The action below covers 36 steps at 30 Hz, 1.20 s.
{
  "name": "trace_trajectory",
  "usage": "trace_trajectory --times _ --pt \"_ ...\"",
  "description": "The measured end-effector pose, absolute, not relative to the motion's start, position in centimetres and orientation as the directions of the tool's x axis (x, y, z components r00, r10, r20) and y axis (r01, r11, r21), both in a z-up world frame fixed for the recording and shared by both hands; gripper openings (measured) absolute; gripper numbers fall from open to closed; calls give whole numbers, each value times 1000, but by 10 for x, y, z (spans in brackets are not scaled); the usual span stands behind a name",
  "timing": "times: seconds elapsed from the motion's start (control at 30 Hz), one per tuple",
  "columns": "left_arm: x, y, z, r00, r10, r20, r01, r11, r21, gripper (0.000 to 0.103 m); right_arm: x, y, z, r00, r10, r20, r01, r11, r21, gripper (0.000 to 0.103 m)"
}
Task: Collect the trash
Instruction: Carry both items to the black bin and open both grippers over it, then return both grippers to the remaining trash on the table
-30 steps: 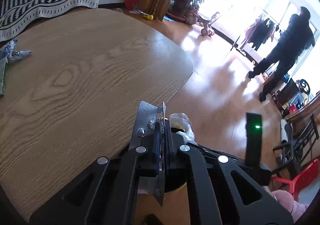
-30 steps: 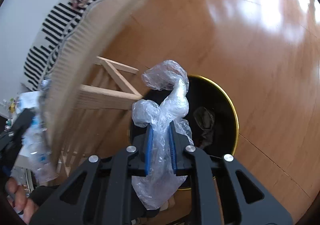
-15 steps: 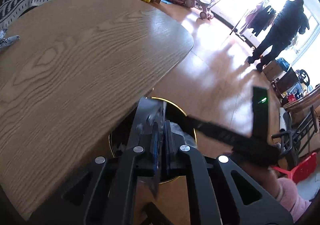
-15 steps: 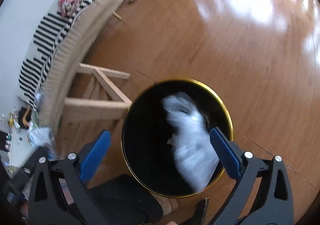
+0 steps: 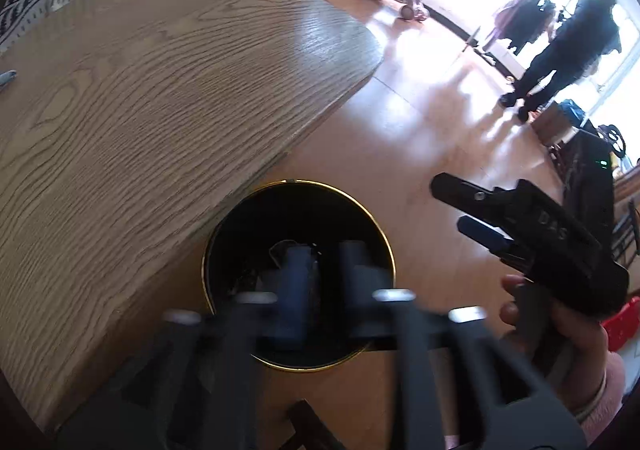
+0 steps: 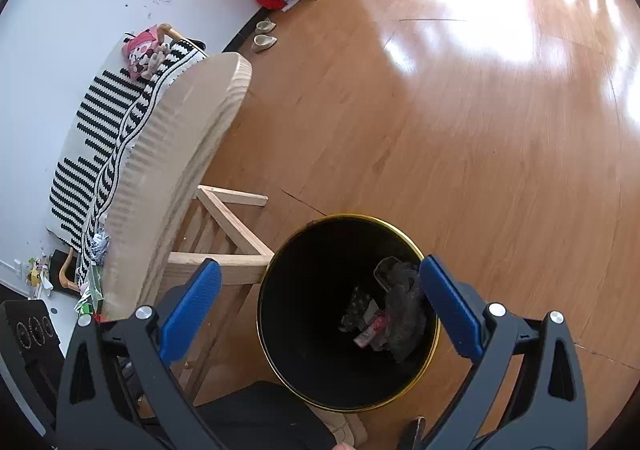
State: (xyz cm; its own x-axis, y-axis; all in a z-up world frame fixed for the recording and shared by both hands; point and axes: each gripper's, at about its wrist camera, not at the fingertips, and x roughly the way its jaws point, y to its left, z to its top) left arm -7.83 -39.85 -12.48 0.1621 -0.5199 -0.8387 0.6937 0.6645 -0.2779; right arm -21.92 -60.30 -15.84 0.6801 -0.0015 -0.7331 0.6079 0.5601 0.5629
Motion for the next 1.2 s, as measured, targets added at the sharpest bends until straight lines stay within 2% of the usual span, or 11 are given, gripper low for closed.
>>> trace_trajectory --times 0.03,0.17,0.3,0.37,0.47,0.63,0.77,1.0,1.2 --pt "-78 -396 -121 174 -536 -826 684 669 -290 97 -219 -602 -154 686 -12 -728 606 562 562 96" --pt "-78 -378 -100 189 -629 -754 672 643 -368 97 -225 -601 -132 704 -106 -703 612 592 524 96" --pt "-77 -344 -55 397 -634 -663 644 708 -292 97 -223 -591 -104 712 -199 -674 608 656 448 96" --pt "-70 -315 -25 489 -636 -598 601 742 -297 97 -217 -583 -90 721 -228 -654 593 691 413 96" --pt "-51 -268 9 600 -574 -556 530 807 -260 97 -200 -567 -68 747 -228 -624 547 745 382 96" --pt "-8 -162 31 772 -289 -566 282 954 -102 97 -153 -527 -31 801 -175 -573 435 828 355 96" --pt "29 -82 21 773 -118 -623 99 993 -65 97 -111 -484 -9 825 -103 -556 335 881 334 96" --pt "65 -8 -9 729 -10 -684 -44 997 -62 97 -40 -395 15 821 8 -571 173 950 262 96" --pt "89 9 -43 692 -5 -722 -48 997 -53 97 22 -332 14 797 53 -602 97 972 214 96"
